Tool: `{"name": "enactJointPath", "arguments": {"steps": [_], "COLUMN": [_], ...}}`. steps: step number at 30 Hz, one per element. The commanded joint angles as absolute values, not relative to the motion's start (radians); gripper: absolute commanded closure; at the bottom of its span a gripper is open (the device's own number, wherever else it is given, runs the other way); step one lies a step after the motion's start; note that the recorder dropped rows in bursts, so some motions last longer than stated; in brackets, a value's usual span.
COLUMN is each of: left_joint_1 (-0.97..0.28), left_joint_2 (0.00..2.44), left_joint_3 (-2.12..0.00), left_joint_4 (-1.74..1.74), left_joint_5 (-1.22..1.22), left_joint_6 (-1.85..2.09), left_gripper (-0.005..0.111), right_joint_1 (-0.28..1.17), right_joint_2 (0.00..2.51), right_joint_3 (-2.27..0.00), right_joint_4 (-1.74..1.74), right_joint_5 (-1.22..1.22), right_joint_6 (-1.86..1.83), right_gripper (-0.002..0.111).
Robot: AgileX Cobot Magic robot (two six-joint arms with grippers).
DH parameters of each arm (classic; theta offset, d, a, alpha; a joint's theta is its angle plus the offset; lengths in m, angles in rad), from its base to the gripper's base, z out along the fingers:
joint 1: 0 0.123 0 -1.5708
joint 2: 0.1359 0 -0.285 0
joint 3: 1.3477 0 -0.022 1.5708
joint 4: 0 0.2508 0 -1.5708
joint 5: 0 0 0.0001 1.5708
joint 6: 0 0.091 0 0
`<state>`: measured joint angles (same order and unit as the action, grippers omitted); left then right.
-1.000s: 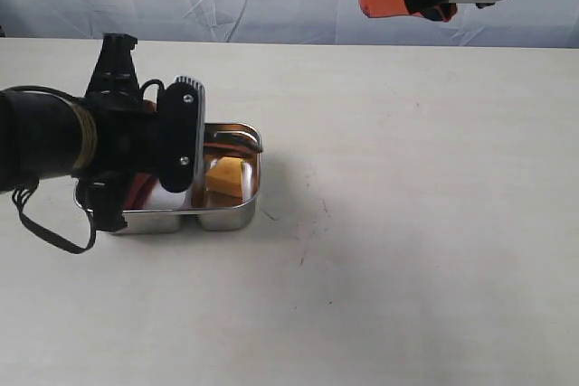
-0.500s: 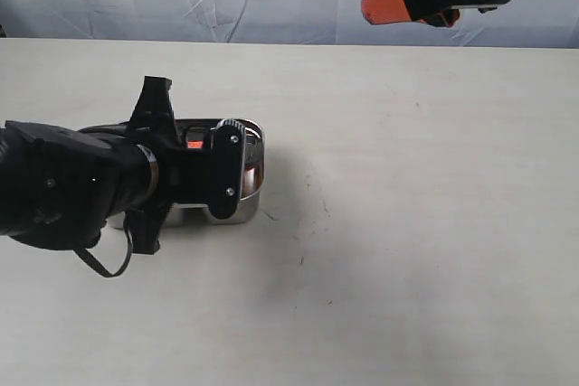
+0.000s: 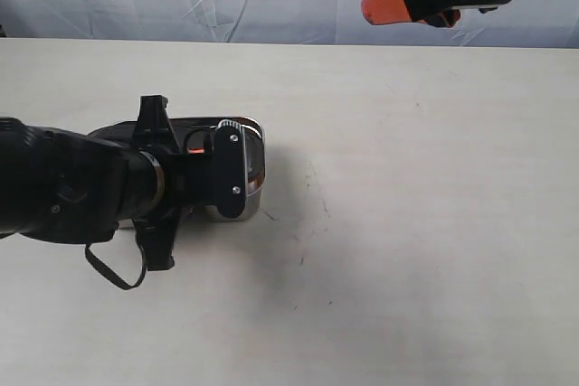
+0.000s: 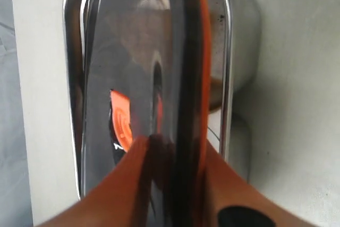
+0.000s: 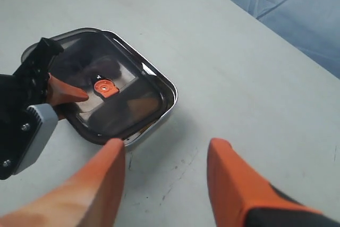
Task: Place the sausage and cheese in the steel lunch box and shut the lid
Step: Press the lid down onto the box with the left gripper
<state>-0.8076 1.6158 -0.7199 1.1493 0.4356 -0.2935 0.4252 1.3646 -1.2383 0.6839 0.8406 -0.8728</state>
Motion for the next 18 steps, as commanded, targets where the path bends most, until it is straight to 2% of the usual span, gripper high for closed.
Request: {"name": "enactJointPath", "arguments": {"steps": [1, 8, 13, 18], "left_joint_1": [-0.812, -0.812, -0.812, -0.812], "left_joint_2": [1.641, 1.641, 1.641, 1.641], "left_joint_3": [-0.702, -0.702, -0.702, -0.702], "left_joint_4": [0.998, 0.889, 0.881, 0.842], "left_joint_5": [0.354, 0.364, 0.364, 0.366], "left_joint_6": [-0.312, -0.311, -0.311, -0.311], "left_gripper": [0.107, 0.105, 0.090, 0.068], "right_joint_1": [0.419, 0.419, 0.419, 0.419], "right_joint_2": [1.359, 1.359, 1.359, 1.359], "right_joint_3": [-1.240, -1.240, -1.240, -1.240], "right_joint_4": [0.680, 0.682, 0.684, 0.684], "right_joint_5": [0.845, 0.853, 0.856, 0.856], "right_joint_6": [-0.872, -0.872, -0.872, -0.872], "right_gripper": [0.061, 0.061, 0.061, 0.061]}}
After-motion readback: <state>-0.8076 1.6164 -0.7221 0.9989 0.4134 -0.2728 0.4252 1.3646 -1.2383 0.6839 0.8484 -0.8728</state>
